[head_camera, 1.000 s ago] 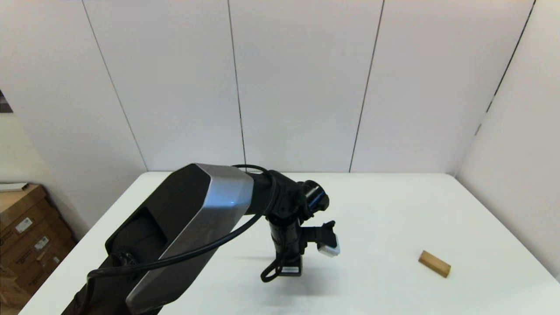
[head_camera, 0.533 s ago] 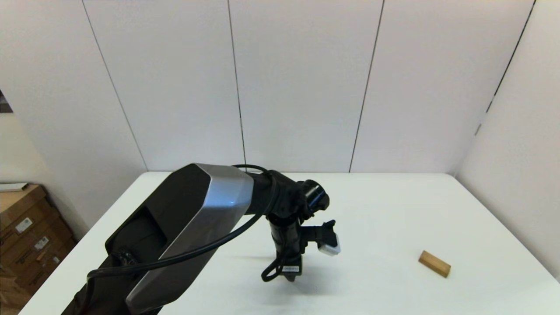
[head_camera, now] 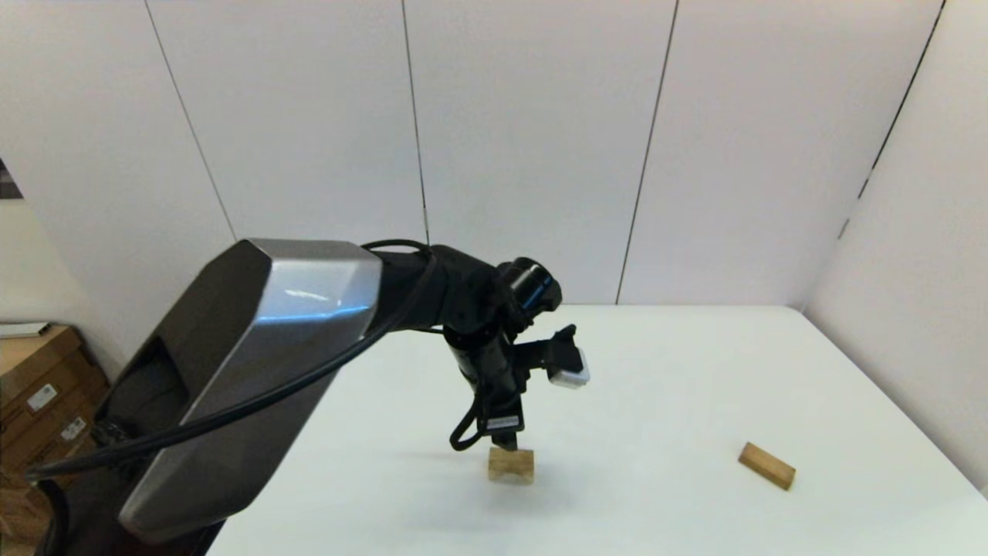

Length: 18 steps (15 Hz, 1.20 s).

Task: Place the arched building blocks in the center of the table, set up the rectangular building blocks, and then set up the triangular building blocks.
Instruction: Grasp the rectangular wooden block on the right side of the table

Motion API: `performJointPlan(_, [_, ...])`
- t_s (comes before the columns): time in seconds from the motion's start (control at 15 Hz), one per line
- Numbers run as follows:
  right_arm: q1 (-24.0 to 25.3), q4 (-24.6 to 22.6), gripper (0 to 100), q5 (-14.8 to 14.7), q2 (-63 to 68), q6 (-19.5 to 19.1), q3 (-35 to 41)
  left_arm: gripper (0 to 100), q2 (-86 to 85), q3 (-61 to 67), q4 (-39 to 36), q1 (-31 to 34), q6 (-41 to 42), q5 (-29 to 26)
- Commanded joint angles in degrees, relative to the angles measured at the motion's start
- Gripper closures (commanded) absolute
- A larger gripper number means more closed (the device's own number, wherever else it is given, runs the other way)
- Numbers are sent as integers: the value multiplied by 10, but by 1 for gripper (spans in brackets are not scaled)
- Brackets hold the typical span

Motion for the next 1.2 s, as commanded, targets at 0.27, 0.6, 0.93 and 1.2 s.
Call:
performJointPlan(0.27, [0,0,0,0,0,0,0,0,-260,11,84,58,-200,23])
performJointPlan(0.6, [0,0,0,0,0,0,0,0,-488,92,139,128,-266,161])
performJointPlan(0.93, [0,0,0,1,0,0,1,0,-709,221,139,271,-267,164])
performJointPlan(1.2, [0,0,0,1,0,0,0,0,-889,367,130,347,-273,164])
